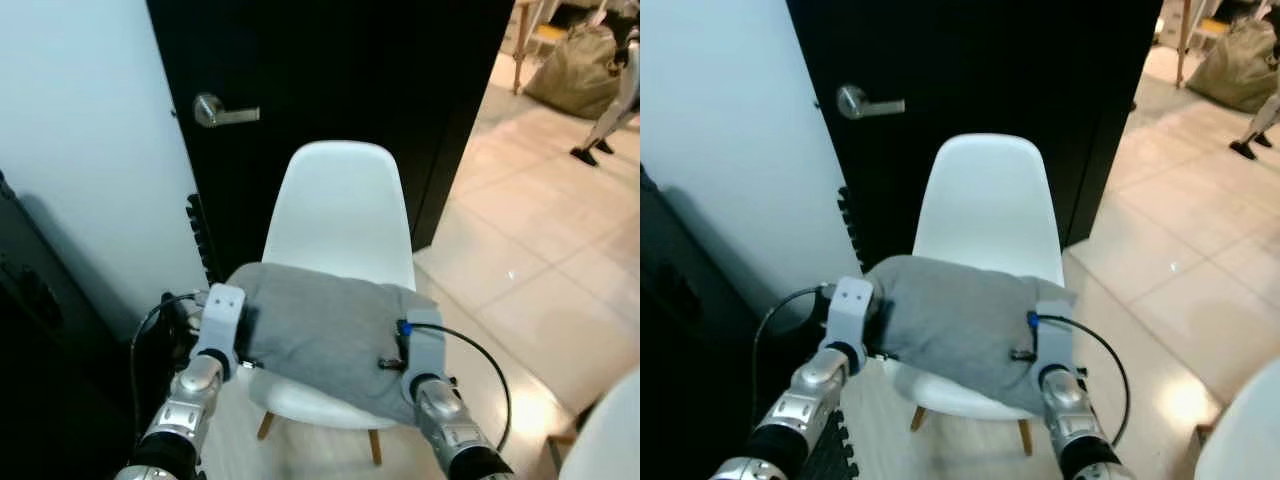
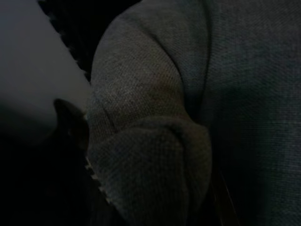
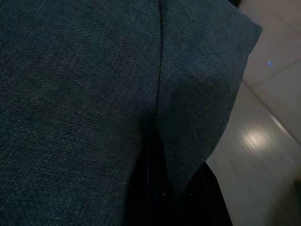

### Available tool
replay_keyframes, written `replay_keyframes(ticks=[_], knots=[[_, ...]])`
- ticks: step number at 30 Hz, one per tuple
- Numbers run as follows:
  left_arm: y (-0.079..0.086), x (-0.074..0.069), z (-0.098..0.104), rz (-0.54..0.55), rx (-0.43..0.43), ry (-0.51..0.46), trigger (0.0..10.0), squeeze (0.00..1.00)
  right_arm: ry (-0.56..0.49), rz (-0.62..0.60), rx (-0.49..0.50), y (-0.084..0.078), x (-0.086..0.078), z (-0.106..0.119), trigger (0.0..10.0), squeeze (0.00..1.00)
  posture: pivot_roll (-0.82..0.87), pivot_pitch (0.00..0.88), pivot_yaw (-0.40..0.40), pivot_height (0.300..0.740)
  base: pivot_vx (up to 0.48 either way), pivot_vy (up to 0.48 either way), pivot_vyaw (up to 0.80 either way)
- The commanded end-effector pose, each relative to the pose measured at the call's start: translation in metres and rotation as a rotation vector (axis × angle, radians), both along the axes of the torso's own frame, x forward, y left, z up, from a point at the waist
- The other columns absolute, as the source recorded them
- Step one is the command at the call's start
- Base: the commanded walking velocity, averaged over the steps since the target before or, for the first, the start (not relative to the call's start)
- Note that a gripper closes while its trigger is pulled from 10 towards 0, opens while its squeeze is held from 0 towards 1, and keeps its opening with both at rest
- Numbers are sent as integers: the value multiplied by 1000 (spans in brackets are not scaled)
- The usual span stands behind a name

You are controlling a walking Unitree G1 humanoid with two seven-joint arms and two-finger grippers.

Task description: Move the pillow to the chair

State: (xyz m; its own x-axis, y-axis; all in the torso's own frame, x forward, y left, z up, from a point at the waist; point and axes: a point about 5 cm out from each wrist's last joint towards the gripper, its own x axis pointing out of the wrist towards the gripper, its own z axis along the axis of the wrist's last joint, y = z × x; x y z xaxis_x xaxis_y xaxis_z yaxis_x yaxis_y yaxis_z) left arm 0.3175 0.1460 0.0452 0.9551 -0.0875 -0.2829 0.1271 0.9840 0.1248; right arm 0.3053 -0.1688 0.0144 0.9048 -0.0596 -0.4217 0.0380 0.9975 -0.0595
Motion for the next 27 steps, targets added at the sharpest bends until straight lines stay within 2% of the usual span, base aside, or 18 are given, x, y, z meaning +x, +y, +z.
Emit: replay_keyframes(ticks=[1,19,27], knots=[[7,0,2,13,21,-10,10000,0,-17,6,18,8,2,2,10000,0,0,46,11,740,300,0,0],[7,0,2,-1,26,-6,10000,0,-24,-12,17,5,2,3,10000,0,-8,45,16,740,300,0,0],[0,0,1,-43,54,-7,10000,0,-29,-16,13,3,4,5,10000,0,-9,38,14,740,0,0,0]])
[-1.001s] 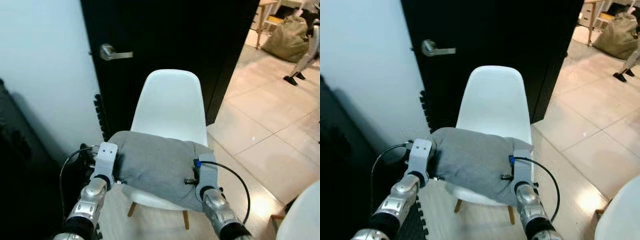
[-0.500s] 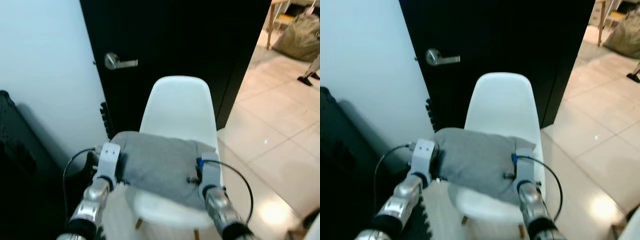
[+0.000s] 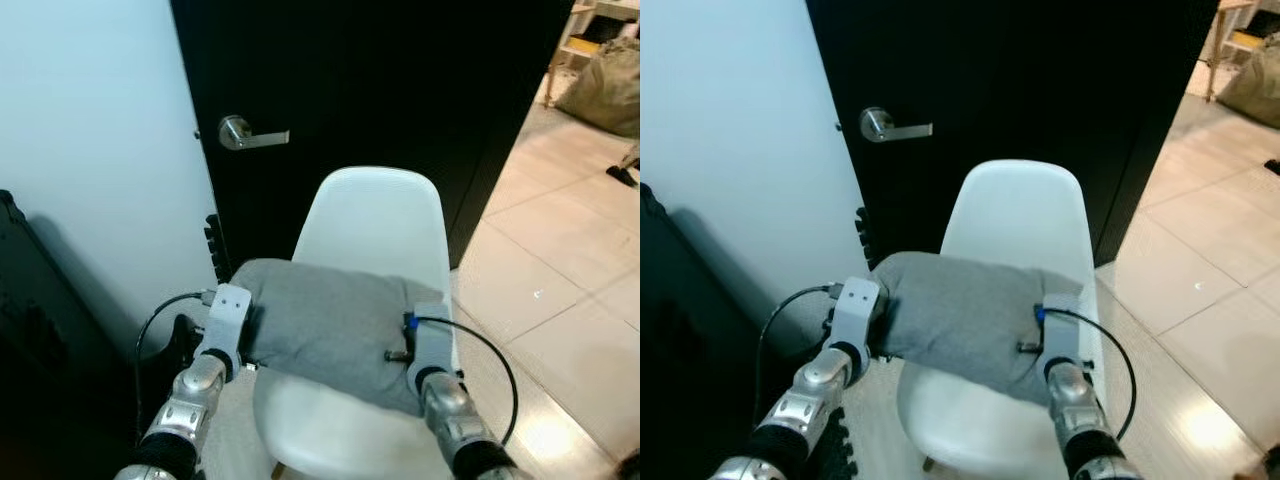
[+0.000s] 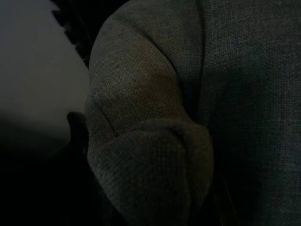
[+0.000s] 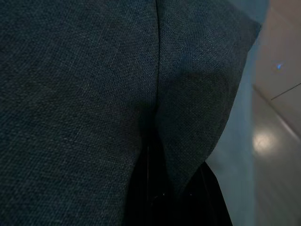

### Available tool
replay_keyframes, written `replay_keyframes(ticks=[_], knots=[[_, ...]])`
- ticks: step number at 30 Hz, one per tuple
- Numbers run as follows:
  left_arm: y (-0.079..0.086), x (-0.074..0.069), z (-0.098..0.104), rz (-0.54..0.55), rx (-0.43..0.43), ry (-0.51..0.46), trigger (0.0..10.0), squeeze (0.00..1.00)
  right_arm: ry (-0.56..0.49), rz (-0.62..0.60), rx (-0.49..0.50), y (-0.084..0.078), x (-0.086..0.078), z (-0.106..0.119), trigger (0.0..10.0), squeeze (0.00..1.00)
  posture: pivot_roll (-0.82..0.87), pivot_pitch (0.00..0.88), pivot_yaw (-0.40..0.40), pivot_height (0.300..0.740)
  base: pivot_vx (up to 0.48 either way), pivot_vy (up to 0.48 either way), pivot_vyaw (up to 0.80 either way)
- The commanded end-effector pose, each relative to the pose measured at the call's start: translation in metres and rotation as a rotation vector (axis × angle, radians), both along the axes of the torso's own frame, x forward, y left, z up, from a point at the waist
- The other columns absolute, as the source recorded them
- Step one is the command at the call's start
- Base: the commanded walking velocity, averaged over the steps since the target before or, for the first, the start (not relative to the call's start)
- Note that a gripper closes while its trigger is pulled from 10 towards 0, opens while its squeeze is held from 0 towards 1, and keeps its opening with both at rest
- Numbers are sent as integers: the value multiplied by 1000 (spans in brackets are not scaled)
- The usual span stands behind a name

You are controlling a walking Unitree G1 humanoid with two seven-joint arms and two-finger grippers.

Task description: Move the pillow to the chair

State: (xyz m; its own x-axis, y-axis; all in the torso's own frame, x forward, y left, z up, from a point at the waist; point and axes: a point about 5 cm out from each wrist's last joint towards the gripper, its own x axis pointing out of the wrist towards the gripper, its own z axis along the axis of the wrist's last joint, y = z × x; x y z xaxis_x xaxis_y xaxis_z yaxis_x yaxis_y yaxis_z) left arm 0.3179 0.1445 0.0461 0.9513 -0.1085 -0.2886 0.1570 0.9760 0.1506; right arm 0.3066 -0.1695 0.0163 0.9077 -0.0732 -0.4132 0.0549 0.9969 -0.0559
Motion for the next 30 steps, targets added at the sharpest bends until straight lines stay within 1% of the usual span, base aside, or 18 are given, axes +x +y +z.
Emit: replay_keyframes(ticks=[1,4,8,9,12,18,22,24,27,28,29,30], knots=[[1,0,0,-18,32,-13,10000,0,-20,1,9,4,2,3,10000,0,-9,36,12,740,0,0,0],[0,-1,-1,-28,35,-4,10000,0,-21,0,9,4,3,3,10000,0,-8,41,12,740,0,0,0],[-1,-2,-3,-41,53,9,10000,0,-21,3,8,4,3,3,10000,0,-7,42,10,740,0,-480,0],[-1,-3,-5,-16,18,25,10000,0,-20,4,8,4,3,3,10000,0,-7,44,9,740,0,0,0],[2,-3,-7,8,26,39,10000,0,-18,6,8,4,3,3,10000,0,-5,48,5,740,0,0,0],[3,-3,-6,6,30,27,10000,0,-20,11,7,5,4,4,10000,0,-5,42,1,740,0,0,0],[2,-2,-3,0,10,9,10000,0,-38,18,5,6,7,8,10000,0,-4,43,0,740,0,0,0],[-1,-1,-2,-39,-5,9,10000,0,-49,11,-4,6,9,10,10000,0,-2,44,-5,740,0,0,0],[-14,-5,-2,-186,16,4,10000,0,-51,-11,-11,4,10,11,10000,0,1,44,-9,740,0,0,0],[-20,-9,-3,-272,30,7,10000,0,-33,-21,-9,3,10,10,10000,0,2,45,-11,740,0,0,0],[-20,-9,-3,-272,30,7,10000,0,-33,-21,-9,3,10,10,10000,0,2,45,-11,740,0,0,0],[-22,-10,-4,-304,41,8,10000,0,-32,-28,1,2,10,9,10000,0,3,45,-13,735,0,0,0]])
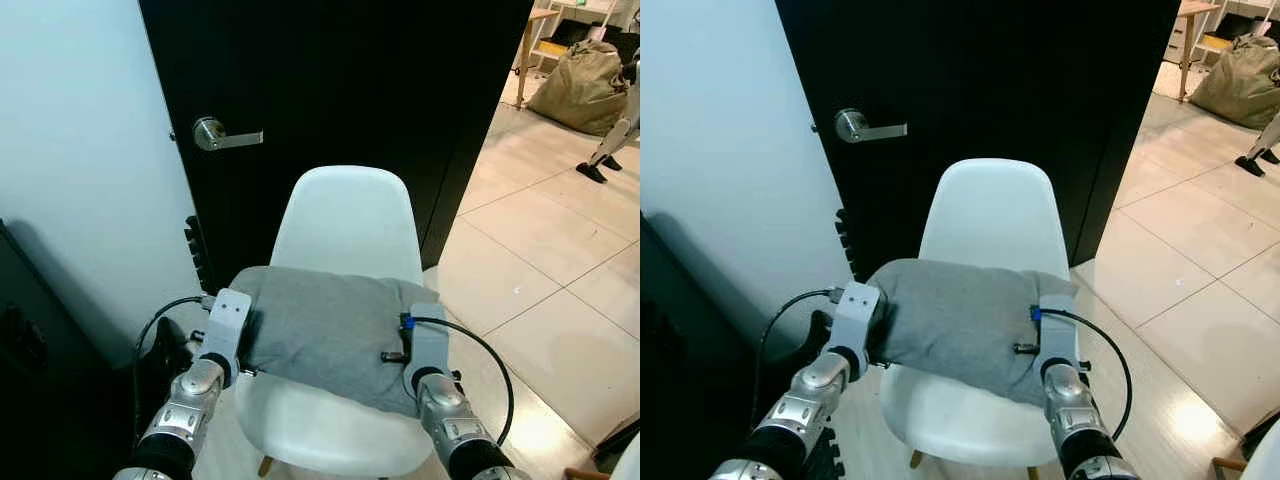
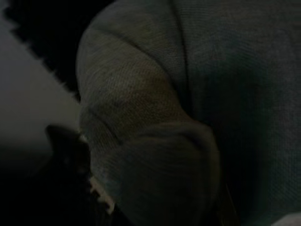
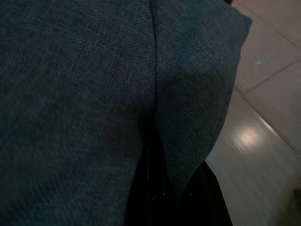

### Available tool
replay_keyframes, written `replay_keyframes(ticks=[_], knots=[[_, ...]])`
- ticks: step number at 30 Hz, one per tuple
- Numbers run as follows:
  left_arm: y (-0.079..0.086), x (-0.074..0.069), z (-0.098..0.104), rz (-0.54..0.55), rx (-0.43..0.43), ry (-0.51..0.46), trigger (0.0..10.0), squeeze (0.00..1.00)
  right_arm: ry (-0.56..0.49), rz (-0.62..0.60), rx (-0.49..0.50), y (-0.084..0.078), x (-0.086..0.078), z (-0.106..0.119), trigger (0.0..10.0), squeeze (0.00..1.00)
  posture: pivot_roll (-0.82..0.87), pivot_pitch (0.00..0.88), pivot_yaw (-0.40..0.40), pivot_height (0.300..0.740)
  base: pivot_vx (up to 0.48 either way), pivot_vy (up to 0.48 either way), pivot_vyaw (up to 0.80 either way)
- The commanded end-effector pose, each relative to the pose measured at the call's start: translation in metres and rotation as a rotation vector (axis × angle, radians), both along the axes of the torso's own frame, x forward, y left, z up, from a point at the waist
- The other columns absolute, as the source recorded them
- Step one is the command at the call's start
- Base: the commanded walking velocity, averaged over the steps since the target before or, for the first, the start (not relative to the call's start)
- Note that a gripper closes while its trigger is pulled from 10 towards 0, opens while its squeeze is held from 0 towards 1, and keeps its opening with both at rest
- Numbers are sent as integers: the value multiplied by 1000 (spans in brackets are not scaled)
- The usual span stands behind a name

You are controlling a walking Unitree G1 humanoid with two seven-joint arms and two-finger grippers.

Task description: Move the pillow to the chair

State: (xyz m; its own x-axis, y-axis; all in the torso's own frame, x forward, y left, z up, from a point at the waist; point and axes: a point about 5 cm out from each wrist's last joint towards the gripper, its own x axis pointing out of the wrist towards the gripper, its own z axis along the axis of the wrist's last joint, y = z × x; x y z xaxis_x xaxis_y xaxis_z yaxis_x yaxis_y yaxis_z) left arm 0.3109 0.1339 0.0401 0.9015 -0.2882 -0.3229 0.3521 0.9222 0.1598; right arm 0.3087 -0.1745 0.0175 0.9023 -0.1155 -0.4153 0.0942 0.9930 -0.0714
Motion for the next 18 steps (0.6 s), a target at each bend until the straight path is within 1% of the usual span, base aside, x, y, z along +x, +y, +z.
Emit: replay_keyframes(ticks=[1,2,3,5,6,8,10,13,18], knots=[[-12,-3,1,-109,35,-26,10000,0,-40,13,19,7,7,8,10000,0,3,45,-13,730,0,0,0],[-8,-2,1,-75,60,-30,10000,0,-43,16,20,7,7,8,10000,0,3,45,-13,720,0,0,0],[-8,-2,1,-75,60,-30,10000,0,-43,16,20,7,7,8,10000,0,3,45,-13,720,0,0,0],[-4,0,1,-28,64,-33,10000,0,-42,18,22,8,7,8,10000,0,3,45,-14,710,0,0,0],[-4,0,1,-28,64,-33,10000,0,-42,18,22,8,7,8,10000,0,3,45,-14,710,0,0,0],[4,3,2,38,79,-35,10000,0,-42,22,31,9,7,8,10000,0,5,45,-14,700,0,0,0],[10,4,2,78,87,-30,10000,0,-42,27,38,11,7,8,10000,0,5,44,-15,690,0,0,0],[14,5,2,84,87,-31,10000,0,-39,29,42,12,8,8,10000,0,6,43,-13,670,0,0,0],[14,6,3,83,92,-33,10000,0,-46,41,29,13,9,9,10000,0,6,39,-9,660,0,0,0]])
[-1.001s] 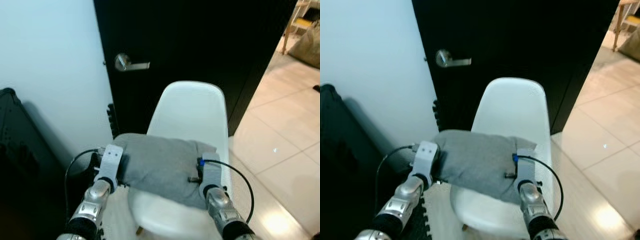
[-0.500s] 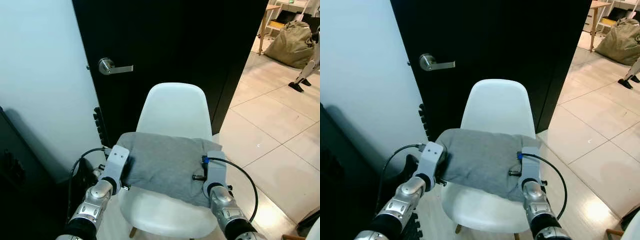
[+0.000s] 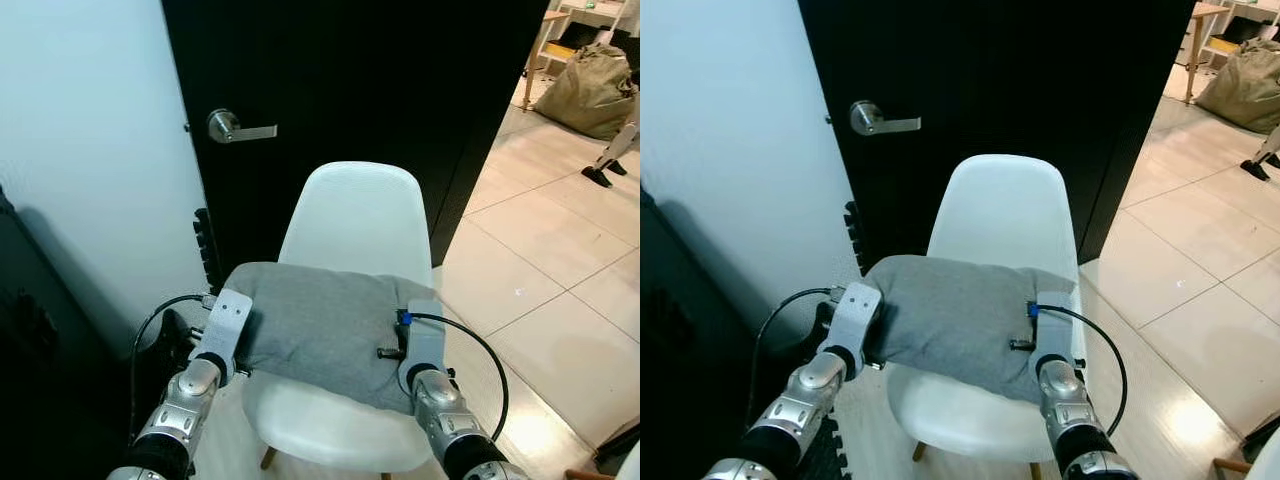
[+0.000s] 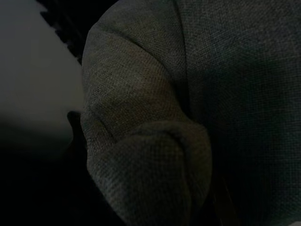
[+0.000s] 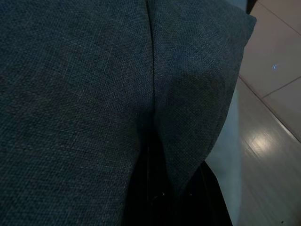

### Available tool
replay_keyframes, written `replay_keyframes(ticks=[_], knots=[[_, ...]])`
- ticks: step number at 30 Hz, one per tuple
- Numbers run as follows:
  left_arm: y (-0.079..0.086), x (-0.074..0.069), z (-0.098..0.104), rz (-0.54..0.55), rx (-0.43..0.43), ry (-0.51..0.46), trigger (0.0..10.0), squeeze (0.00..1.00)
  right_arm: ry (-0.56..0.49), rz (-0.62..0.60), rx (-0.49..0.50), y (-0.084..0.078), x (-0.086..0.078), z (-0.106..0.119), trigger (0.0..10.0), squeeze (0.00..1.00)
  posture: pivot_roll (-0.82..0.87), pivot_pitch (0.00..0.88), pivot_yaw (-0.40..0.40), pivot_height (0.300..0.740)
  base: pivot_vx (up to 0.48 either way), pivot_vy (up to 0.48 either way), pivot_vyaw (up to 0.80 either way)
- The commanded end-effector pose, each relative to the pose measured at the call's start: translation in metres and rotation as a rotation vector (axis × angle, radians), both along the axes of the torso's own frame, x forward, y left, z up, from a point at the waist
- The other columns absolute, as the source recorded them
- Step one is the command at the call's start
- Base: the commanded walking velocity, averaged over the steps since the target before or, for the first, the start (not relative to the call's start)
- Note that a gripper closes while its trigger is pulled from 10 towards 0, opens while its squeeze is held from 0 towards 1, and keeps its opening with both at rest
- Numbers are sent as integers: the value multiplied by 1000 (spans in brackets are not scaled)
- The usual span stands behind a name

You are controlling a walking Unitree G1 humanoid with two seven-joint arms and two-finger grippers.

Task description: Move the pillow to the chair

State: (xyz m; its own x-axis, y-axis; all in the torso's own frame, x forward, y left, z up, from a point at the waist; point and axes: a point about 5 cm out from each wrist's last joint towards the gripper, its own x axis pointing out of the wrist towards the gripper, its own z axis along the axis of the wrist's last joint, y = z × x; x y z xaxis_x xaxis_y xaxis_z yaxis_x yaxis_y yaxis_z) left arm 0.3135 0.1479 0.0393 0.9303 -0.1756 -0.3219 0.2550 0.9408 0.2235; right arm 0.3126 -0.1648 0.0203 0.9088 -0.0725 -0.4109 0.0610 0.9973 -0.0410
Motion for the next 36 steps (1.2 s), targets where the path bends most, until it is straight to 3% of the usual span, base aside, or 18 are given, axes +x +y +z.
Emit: replay_keyframes(ticks=[1,19,36], knots=[[0,4,5,-20,31,-17,10000,0,-44,6,-1,4,6,7,10000,0,3,52,-11,660,0,0,0],[-4,14,14,-46,59,-59,10000,0,-40,2,20,4,4,6,10000,0,-1,62,-10,625,0,0,0],[5,36,40,-24,137,-161,10000,0,-131,39,15,9,24,30,10000,0,-7,60,-26,600,0,0,0]])
